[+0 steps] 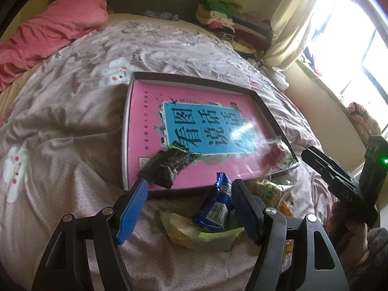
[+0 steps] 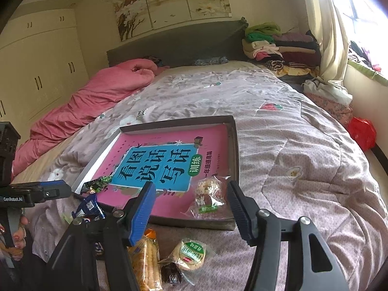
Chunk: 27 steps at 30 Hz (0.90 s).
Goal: Organize snacks
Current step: 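Lower the left gripper onto the blue wrapped snack and close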
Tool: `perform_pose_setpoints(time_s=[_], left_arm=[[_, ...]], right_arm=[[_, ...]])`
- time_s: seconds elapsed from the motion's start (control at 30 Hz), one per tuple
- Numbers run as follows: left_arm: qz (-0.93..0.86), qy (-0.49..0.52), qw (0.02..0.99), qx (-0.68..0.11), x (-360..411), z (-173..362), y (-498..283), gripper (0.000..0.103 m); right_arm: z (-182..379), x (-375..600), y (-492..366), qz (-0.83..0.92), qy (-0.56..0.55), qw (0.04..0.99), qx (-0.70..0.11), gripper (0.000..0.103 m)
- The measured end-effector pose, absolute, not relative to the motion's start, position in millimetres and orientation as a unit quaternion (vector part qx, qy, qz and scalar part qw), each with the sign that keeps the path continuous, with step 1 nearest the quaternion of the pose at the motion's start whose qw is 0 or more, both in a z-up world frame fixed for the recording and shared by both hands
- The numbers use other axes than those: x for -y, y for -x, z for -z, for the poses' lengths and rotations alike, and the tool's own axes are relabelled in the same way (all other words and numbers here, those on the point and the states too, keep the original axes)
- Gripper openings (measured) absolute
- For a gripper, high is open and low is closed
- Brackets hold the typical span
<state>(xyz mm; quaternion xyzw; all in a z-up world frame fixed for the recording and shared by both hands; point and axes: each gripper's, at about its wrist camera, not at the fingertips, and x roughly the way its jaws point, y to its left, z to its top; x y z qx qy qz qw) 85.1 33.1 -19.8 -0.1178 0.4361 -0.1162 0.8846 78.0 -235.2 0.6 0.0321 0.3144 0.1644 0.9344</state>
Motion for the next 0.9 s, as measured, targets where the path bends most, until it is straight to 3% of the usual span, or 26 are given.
perform_pose_setpoints(time_s=[0.9], left_arm=[[0.164,0.105,0.860,-0.471,-7,38,-95,0.073]], right_arm=[[23,163,-44,-0.264,0.119,0.899,-0.330,0.067]])
